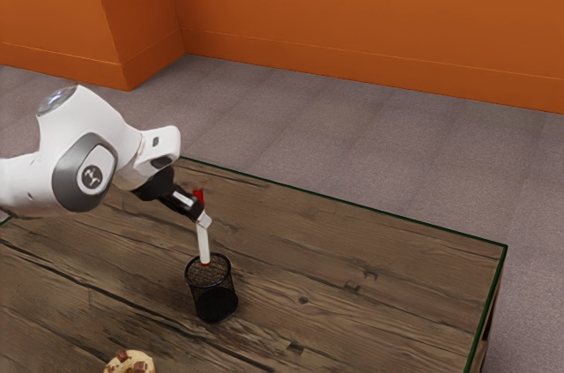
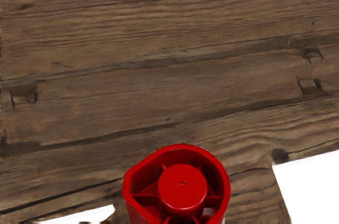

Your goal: Put the marker into the pen holder.

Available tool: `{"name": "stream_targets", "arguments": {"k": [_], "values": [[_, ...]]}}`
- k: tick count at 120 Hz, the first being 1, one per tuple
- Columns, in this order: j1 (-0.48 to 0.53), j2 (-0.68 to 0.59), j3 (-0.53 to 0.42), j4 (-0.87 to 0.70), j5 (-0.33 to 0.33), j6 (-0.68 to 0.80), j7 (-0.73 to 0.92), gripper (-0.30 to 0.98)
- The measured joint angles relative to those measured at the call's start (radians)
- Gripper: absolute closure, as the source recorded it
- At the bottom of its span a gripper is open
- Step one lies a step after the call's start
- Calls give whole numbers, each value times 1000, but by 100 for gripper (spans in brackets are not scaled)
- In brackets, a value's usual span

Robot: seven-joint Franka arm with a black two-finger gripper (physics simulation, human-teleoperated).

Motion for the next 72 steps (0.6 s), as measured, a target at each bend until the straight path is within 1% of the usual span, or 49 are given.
{"name": "stream_targets", "arguments": {"k": [20, 34, 42, 46, 48, 52, 56, 59, 63, 67, 72], "values": [[-13, 48, -1, -14, -6, 15, 40, 79], [-34, 56, -1, -9, -16, -14, 67, 53], [-34, 26, 1, 4, -10, -49, 83, 39], [-31, 3, 1, 36, 2, -78, 90, 33], [-24, -7, 1, 71, 18, -101, 91, 31], [-6, -18, 4, 195, 74, -176, 87, 26], [24, 16, -10, 404, 152, -301, 74, 23], [124, 95, -86, 580, 200, -400, 63, 20], [260, 179, -194, 747, 248, -511, 49, 17], [334, 222, -249, 839, 274, -605, 26, 15], [389, 259, -284, 901, 296, -704, -3, 12]]}}
